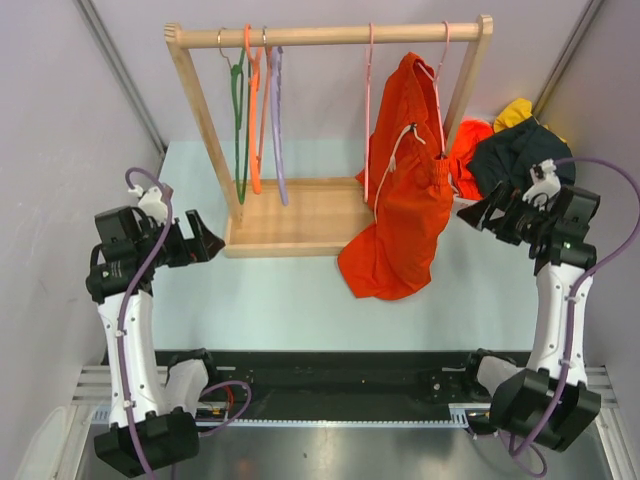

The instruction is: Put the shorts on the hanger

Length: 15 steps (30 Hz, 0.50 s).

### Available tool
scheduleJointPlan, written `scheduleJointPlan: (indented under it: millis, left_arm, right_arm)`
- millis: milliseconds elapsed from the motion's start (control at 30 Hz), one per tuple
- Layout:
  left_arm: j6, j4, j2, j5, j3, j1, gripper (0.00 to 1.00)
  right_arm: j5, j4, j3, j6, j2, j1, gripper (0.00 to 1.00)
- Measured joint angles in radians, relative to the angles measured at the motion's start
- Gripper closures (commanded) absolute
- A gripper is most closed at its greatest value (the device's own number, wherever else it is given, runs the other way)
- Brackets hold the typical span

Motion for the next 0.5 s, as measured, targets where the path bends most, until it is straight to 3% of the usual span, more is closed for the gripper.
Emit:
scheduleJointPlan:
  millis: [300, 500]
  left_arm:
    - [-0.089, 0.286, 0.055, 0.103, -0.006, 0.001, 0.00]
    - [-0.125, 0.407, 0.137, 0.135, -0.020, 0.000, 0.00]
  right_arm:
    - [0.126, 0.265, 0.220, -0.011, 0.307, -0.079, 0.00]
    - [0.321, 0.374, 0.395, -0.119, 0.547, -0.060, 0.00]
